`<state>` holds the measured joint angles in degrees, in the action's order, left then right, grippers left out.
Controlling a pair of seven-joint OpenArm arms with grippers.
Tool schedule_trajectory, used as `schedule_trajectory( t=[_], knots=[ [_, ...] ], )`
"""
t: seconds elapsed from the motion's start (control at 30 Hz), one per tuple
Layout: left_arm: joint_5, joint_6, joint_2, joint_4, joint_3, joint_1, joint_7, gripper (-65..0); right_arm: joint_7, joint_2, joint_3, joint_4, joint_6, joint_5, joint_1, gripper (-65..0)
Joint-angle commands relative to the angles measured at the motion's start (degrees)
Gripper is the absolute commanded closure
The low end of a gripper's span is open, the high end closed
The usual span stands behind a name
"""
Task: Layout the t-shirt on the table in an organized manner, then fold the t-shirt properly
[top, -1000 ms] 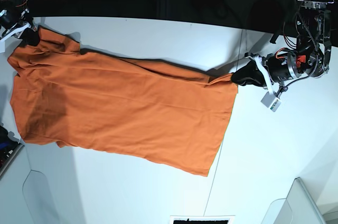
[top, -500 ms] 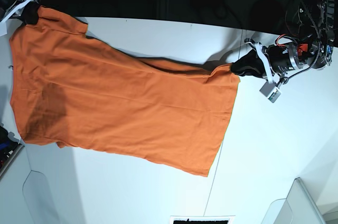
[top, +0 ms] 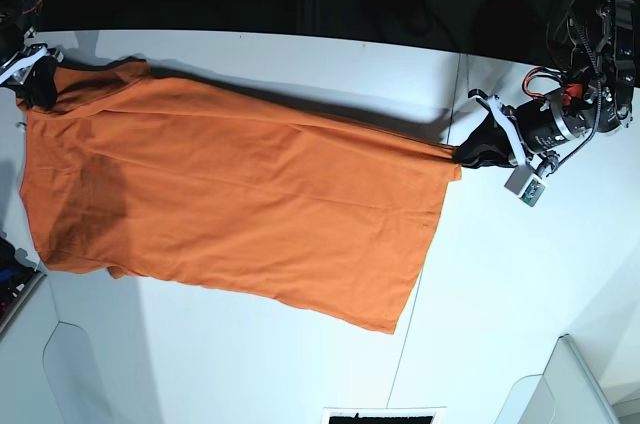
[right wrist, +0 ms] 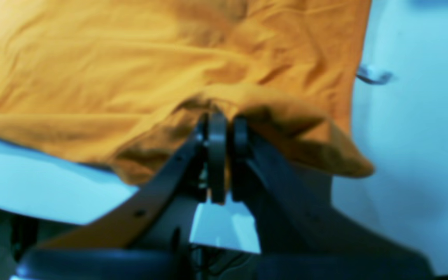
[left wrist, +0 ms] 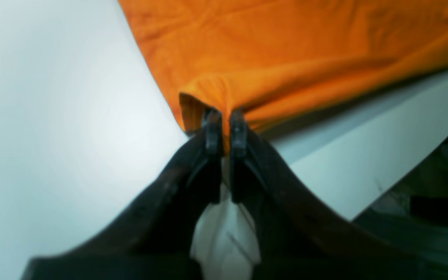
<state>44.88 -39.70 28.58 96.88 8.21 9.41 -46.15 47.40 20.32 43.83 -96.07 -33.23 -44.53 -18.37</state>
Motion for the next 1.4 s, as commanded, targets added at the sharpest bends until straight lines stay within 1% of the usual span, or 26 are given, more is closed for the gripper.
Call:
schedule_trajectory(
  t=[0.0,0.13,0.23,0.33,0.6,0.73,0.87,1.0,1.07,1.1,1.13,1.23,1.27,1.3,1.37],
  knots=[
    [0.48,-0.30,0.96,-0.44,0.48,-1.49,1.40,0.0,-0.94,1.14,0.57,1.03,0.04,-0.46,1.38,0.0],
    [0.48,-0.30,0.94,-5.16,0.42,-5.01,1.40,0.0,-0.94,1.99,0.57,8.52,0.04,-0.46,7.26,0.0],
    [0.81,-0.30,0.94,-8.98,0.35,-7.28,1.40,0.0,-0.94,2.67,0.57,11.87,0.02,-0.90,10.05,0.0],
    [1.62,-0.30,0.94,-10.97,0.35,-8.63,1.38,0.0,-0.94,2.78,0.55,12.33,0.00,-0.90,11.82,0.0],
    [2.03,-0.30,0.81,-11.26,0.35,-10.05,1.60,0.0,-1.55,2.82,0.42,12.85,0.02,1.09,15.47,0.0],
    [2.01,-0.30,0.46,-12.41,-0.26,-10.67,2.86,0.0,-2.03,2.82,-0.81,15.45,0.02,2.54,17.44,0.0],
    [1.92,-0.30,-1.14,-14.60,-1.62,-11.63,3.43,-10.2,-3.37,2.80,-1.51,19.82,0.02,2.73,19.58,0.0],
    [-0.31,-0.30,-3.41,-17.86,-1.88,-11.93,5.16,-21.2,-3.91,2.64,-1.55,22.93,0.04,2.51,21.05,0.0],
    [-0.20,-0.30,-4.00,-19.21,-1.88,-12.17,5.16,-24.4,-3.50,2.67,-1.55,23.34,0.07,2.51,21.53,-10.2],
    [0.26,-0.30,-3.98,-19.39,-1.88,-12.24,4.61,-24.4,-2.97,2.73,-1.55,23.30,0.07,2.21,21.55,-14.7],
    [1.25,-0.30,-3.93,-19.37,-1.88,-12.31,3.04,-24.4,-2.14,2.82,-1.53,23.19,0.20,1.05,21.55,-17.6],
    [8.22,-0.30,-3.43,-19.32,-1.86,-13.14,-4.96,-24.3,0.46,3.02,-0.66,23.04,0.39,-2.03,21.53,-18.7],
    [10.38,-0.30,-3.04,-19.30,-1.77,-13.22,-6.47,-24.3,0.66,3.02,0.04,22.86,0.39,-2.25,21.51,-18.7],
    [12.00,-0.30,-2.47,-19.23,-1.75,-13.20,-6.86,-24.3,1.01,3.02,0.98,22.75,0.39,-2.64,21.49,-18.9],
    [13.33,-0.30,-0.96,-19.21,-1.75,-13.18,-6.80,-24.4,2.03,3.04,3.39,22.62,0.37,-3.69,21.49,-22.7]
  ],
)
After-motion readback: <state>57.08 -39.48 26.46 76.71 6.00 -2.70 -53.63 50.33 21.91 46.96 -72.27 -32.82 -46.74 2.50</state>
